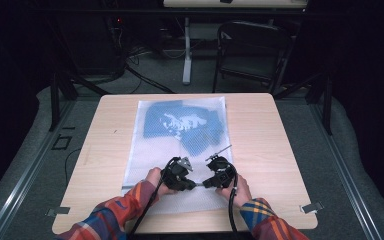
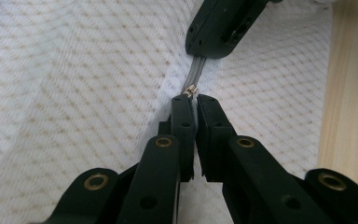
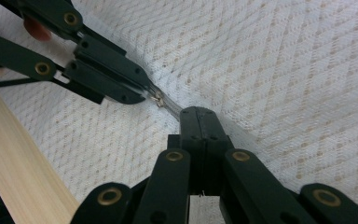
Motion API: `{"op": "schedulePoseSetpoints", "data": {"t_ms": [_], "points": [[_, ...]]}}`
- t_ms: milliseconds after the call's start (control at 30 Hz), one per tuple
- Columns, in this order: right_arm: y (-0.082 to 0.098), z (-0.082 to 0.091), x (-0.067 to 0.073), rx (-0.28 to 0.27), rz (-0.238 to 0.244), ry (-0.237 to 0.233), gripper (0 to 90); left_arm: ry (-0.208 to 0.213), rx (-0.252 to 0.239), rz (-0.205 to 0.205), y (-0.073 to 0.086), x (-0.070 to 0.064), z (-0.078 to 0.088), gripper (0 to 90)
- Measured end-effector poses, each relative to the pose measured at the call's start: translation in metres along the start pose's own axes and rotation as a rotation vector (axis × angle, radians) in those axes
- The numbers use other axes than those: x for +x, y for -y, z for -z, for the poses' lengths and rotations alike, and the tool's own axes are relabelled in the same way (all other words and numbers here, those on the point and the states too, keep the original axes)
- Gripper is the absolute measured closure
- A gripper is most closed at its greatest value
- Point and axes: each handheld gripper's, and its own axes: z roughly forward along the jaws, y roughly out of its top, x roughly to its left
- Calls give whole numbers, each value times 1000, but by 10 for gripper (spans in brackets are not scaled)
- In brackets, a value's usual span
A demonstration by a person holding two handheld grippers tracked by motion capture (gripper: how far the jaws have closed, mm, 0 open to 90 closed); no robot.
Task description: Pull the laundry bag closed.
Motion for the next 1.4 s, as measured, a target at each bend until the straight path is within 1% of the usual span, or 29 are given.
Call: {"op": "schedulePoseSetpoints", "data": {"t_ms": [67, 100, 133, 167, 200, 267, 300, 367, 433, 833, 933, 1067, 1100, 1133, 1167, 1200, 1233, 1300, 1333, 1367, 1400], "points": [[0, 0, 0, -2, -5, -7, 900, -2, -1, 3, 1, 1, 1, 867], [0, 0, 0, -4, -6, -4, 900, -5, 4, 3, 2, 1, 2, 867], [0, 0, 0, -4, -6, -4, 900, 6, -6, 8, 3, 2, 2, 867], [0, -1, 1, -16, -15, -9, 900, 1, 0, 7, 4, 2, 3, 867], [0, -1, 1, -17, -15, -9, 900, -2, 0, 2, 4, 2, 3, 867], [0, -1, 0, -11, -9, -6, 900, -2, 3, 8, 5, 2, 4, 867], [0, -1, 0, -16, -8, -4, 900, 1, 2, 10, 5, 3, 4, 867], [0, -1, 0, -6, -4, -2, 900, -1, 4, 9, 6, 3, 5, 867], [0, -1, 0, -5, -5, -3, 900, 5, 4, 11, 6, 3, 5, 867], [0, -1, 0, -2, -1, 0, 900, 1, 10, 25, 14, 6, 11, 867], [0, -1, 1, -10, -16, -12, 900, 2, 11, 27, 16, 7, 13, 867], [0, -1, 1, -1, -8, -6, 900, 5, 12, 29, 16, 7, 12, 866], [0, -1, 1, -8, -21, -13, 900, 4, 11, 30, 16, 8, 12, 866], [0, -1, 0, -4, -12, -4, 900, 4, 10, 31, 16, 8, 12, 866], [-1, -1, 1, -9, -31, -20, 900, 2, 11, 32, 16, 8, 12, 866], [-1, -1, 1, -9, -31, -20, 900, 2, 11, 32, 16, 8, 12, 865], [-2, 0, -1, 9, -22, -17, 900, 5, 11, 32, 15, 8, 12, 865], [-2, 0, -1, 8, -19, -13, 900, 10, 11, 35, 16, 9, 12, 865], [-4, -2, 4, -4, -10, -19, 900, 12, 11, 35, 15, 9, 12, 865], [-6, -1, 6, -4, -8, -24, 900, 12, 10, 36, 15, 9, 12, 865], [-6, -1, 6, -4, -8, -24, 900, 12, 10, 36, 15, 9, 12, 865]]}}
